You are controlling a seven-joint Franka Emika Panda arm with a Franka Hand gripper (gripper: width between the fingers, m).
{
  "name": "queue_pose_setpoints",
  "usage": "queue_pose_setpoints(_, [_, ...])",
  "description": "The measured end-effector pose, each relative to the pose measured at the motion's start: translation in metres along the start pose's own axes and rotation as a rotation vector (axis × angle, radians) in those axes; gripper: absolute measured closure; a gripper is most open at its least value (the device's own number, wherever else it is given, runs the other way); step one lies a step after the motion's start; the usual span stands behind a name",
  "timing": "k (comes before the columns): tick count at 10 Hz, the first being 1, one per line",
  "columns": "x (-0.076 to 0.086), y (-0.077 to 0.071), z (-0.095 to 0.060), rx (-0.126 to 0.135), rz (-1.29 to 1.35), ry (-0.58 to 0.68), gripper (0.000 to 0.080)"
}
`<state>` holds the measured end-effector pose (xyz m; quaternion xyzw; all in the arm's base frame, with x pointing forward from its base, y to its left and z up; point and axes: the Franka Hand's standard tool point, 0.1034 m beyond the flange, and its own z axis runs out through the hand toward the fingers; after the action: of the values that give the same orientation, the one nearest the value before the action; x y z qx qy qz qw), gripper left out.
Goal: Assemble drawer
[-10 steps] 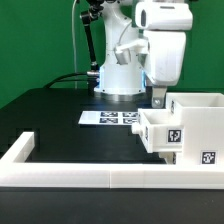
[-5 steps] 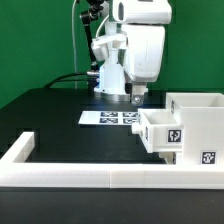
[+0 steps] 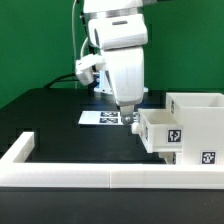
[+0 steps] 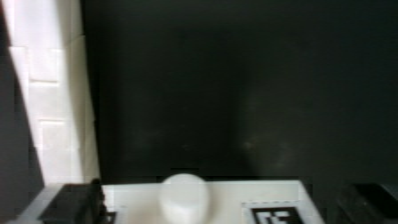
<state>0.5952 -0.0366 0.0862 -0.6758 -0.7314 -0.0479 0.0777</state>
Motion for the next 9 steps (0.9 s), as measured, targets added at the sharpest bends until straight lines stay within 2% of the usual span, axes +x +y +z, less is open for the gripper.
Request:
queue_pose_setpoints(2, [-0.006,0.005,0.009,0.004,0.011,0.063,0.0151])
queue_pose_setpoints(5, [0.013,0.012,0.017,0.009,-0.003,0.073,0.0151])
queue_pose_setpoints(7, [0.022,0.018,0.017,-0.013,-0.021,0.072,0.0151])
queue_pose_setpoints(9, [0.019,0.018,0.018,-0.013,-0.016,0.072,0.0151])
